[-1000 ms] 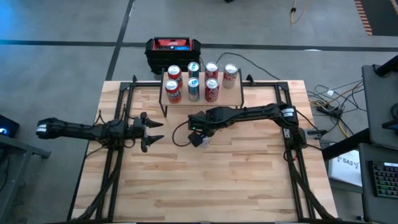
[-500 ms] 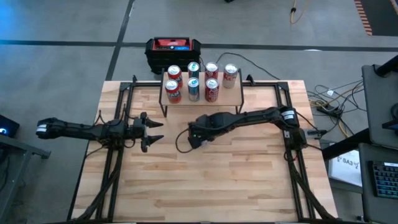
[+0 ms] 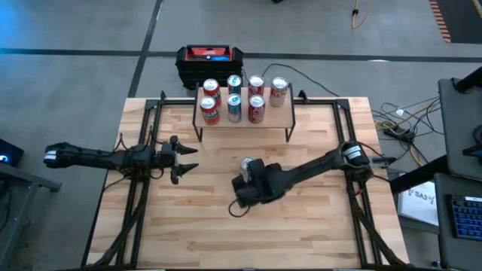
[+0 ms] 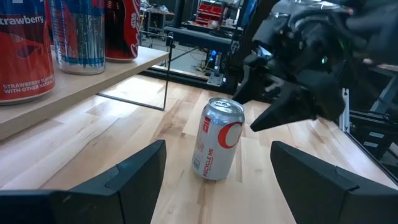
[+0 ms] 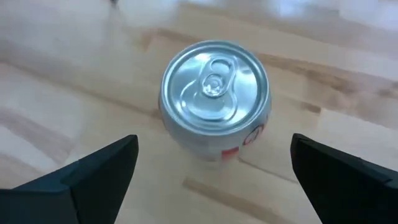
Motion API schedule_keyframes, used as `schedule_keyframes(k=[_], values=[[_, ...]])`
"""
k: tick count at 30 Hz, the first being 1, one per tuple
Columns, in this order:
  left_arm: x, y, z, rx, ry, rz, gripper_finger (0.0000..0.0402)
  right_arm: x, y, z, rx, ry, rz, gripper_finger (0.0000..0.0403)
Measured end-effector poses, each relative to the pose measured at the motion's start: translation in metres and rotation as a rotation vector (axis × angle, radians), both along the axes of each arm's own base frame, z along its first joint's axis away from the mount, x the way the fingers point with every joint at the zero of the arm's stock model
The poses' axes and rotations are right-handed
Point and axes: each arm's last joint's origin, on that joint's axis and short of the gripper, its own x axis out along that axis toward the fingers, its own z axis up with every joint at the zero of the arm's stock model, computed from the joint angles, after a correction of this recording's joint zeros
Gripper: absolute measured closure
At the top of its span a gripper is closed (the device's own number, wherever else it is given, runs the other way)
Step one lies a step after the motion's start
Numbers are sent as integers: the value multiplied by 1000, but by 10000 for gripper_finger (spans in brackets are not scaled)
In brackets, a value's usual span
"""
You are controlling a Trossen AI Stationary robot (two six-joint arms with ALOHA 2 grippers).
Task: Place canned beverage on shelf
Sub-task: Put the red and silver soda can on the shelf aligned with the other red and silver soda can
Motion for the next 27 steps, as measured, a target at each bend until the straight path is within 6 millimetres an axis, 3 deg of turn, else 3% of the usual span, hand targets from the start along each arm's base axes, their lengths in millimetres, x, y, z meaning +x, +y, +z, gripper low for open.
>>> schedule_keyframes(k=[12, 17, 27], values=[[0, 0, 0, 0, 0, 0, 127, -4, 9, -64, -261, -130, -13, 3], [0, 0, 0, 0, 0, 0, 127, -1, 8, -75, -419, -124, -1, 3], [0, 0, 0, 0, 4, 0, 127, 4, 9, -80, -443, -123, 17, 3]])
